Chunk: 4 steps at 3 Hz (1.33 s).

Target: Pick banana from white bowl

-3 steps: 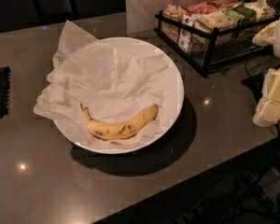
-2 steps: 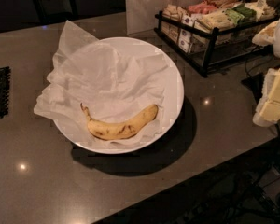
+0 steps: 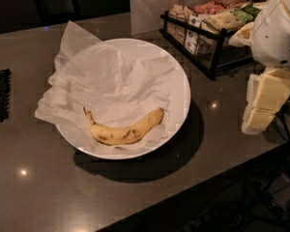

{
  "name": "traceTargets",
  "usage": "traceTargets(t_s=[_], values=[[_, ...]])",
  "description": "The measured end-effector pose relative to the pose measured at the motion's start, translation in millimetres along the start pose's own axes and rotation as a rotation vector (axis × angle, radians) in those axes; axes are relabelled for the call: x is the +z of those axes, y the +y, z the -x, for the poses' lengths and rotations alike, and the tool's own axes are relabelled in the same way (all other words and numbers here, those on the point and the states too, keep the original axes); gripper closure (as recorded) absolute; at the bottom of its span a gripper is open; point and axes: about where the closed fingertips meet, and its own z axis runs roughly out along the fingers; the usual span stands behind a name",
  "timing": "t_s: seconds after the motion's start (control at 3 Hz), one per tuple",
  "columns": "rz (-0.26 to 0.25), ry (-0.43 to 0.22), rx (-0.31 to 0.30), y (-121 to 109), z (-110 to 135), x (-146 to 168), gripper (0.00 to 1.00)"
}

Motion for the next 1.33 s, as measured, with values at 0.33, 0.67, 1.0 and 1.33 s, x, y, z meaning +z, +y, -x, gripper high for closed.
traceTargets(t_s=[0.33,0.67,1.0,1.33], values=[[0.05,-0.021,-0.167,17,45,7,0.0],[0.08,-0.031,-0.271,24,78,10,0.0],[0.09,-0.058,-0.358,24,111,14,0.0],[0.122,-0.115,-0.416,25,144,25,0.0]])
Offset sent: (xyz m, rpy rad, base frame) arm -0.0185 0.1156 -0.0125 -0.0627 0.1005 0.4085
